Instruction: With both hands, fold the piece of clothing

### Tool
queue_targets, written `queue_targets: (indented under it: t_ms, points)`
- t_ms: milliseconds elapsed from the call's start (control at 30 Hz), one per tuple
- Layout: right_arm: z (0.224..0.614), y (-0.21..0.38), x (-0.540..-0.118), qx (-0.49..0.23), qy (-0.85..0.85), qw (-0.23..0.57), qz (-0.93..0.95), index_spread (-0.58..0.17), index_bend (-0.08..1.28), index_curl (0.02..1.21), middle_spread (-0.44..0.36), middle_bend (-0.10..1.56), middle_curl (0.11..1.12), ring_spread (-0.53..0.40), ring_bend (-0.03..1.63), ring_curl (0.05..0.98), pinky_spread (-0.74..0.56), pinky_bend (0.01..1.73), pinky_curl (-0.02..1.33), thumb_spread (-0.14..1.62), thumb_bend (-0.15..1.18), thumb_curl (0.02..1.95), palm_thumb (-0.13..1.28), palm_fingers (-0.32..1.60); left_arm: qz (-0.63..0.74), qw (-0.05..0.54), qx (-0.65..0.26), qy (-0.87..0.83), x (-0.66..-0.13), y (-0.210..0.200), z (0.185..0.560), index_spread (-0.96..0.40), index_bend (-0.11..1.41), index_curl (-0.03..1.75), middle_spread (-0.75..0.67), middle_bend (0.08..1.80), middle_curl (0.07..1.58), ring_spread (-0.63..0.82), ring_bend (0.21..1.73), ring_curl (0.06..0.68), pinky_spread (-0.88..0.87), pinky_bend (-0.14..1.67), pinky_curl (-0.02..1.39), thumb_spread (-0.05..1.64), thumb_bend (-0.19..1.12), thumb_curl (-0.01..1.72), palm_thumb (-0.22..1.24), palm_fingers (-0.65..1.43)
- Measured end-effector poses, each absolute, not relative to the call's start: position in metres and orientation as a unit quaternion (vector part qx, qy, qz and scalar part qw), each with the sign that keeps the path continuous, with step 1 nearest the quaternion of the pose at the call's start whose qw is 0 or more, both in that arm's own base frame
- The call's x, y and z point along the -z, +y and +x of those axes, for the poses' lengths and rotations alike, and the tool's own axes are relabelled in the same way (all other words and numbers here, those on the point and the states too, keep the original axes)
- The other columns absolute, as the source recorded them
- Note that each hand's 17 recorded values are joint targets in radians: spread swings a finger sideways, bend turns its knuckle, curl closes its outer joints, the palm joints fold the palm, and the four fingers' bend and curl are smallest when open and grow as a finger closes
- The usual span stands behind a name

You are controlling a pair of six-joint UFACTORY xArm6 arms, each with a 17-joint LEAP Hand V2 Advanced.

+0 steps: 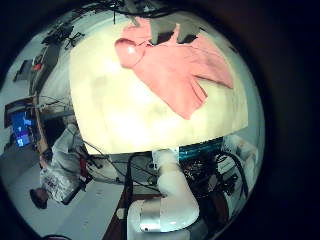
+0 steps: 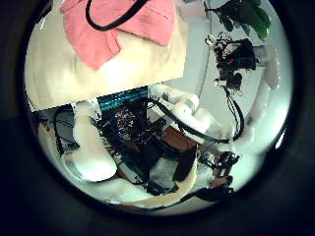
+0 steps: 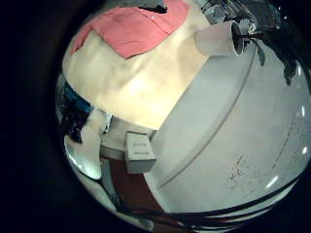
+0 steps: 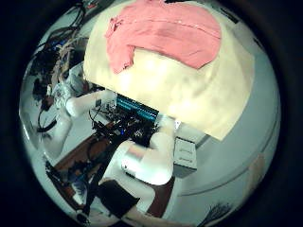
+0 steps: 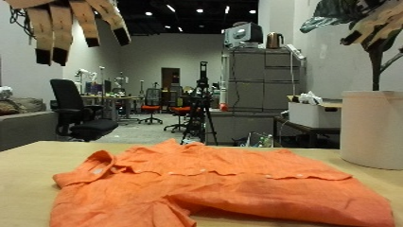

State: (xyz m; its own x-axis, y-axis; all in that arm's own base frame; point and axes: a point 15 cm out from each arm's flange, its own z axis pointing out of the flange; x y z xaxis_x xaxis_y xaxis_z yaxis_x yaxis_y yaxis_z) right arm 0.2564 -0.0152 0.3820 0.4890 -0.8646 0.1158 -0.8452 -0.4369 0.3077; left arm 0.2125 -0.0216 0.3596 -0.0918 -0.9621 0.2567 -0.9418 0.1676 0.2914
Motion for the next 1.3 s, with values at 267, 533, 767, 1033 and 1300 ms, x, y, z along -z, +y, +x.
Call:
queue_targets:
  t_ms: [267, 533, 767, 1033, 1300]
  points:
    - [0.256, -0.013, -0.384, 0.03, -0.503, 0.163, 0.848, -0.327, 0.17, 0.29, 0.14, 0.18, 0.29, 0.25, 0.41, 0.245, 0.42, 0.5, 0.3, 0.98, -0.03, 0.28, 0.04, 0.07, 0.64, 0.196, 0.025, -0.742, -0.357, -0.024, 0.211, -0.07, 0.16, 0.28, 0.44, 0.17, 0.22, 0.59, 0.39, 0.233, 0.57, 0.22, 0.32, 0.9, -0.04, 0.27, -0.03, -0.05]
    - [0.254, -0.014, -0.383, 0.032, -0.506, 0.165, 0.846, -0.322, 0.17, 0.29, 0.139, 0.18, 0.29, 0.257, 0.41, 0.245, 0.42, 0.49, 0.3, 0.98, -0.03, 0.28, 0.04, 0.08, 0.623, 0.204, 0.039, -0.755, -0.341, -0.034, 0.206, -0.05, 0.19, 0.31, 0.42, 0.19, 0.23, 0.59, 0.36, 0.222, 0.56, 0.2, 0.31, 0.93, -0.01, 0.28, 0.02, 0.0]
    - [0.254, -0.015, -0.379, 0.035, -0.509, 0.17, 0.843, -0.318, 0.17, 0.3, 0.146, 0.18, 0.29, 0.254, 0.41, 0.245, 0.42, 0.48, 0.29, 0.99, -0.03, 0.28, 0.04, 0.1, 0.616, 0.173, 0.048, -0.767, -0.296, -0.044, 0.212, -0.01, 0.21, 0.34, 0.28, 0.25, 0.28, 0.52, 0.36, 0.217, 0.51, 0.17, 0.28, 1.06, 0.05, 0.31, 0.28, 0.19]
    - [0.251, -0.023, -0.364, 0.059, -0.528, 0.183, 0.827, -0.302, 0.17, 0.3, 0.183, 0.19, 0.29, 0.257, 0.41, 0.245, 0.42, 0.46, 0.29, 1.0, -0.02, 0.28, 0.04, 0.11, 0.556, 0.099, 0.091, -0.82, -0.218, -0.059, 0.215, 0.01, 0.14, 0.33, 0.17, 0.21, 0.31, 0.38, 0.43, 0.246, 0.39, 0.22, 0.3, 1.06, -0.02, 0.31, 0.33, 0.2]
    - [0.241, -0.028, -0.366, 0.07, -0.545, 0.188, 0.814, -0.292, 0.17, 0.3, 0.19, 0.18, 0.29, 0.259, 0.4, 0.24, 0.42, 0.46, 0.29, 1.01, -0.02, 0.27, 0.04, 0.11, 0.511, 0.073, 0.126, -0.847, -0.179, -0.055, 0.221, 0.06, 0.13, 0.28, 0.26, 0.18, 0.3, 0.42, 0.48, 0.254, 0.4, 0.32, 0.33, 0.96, -0.04, 0.3, 0.26, 0.06]
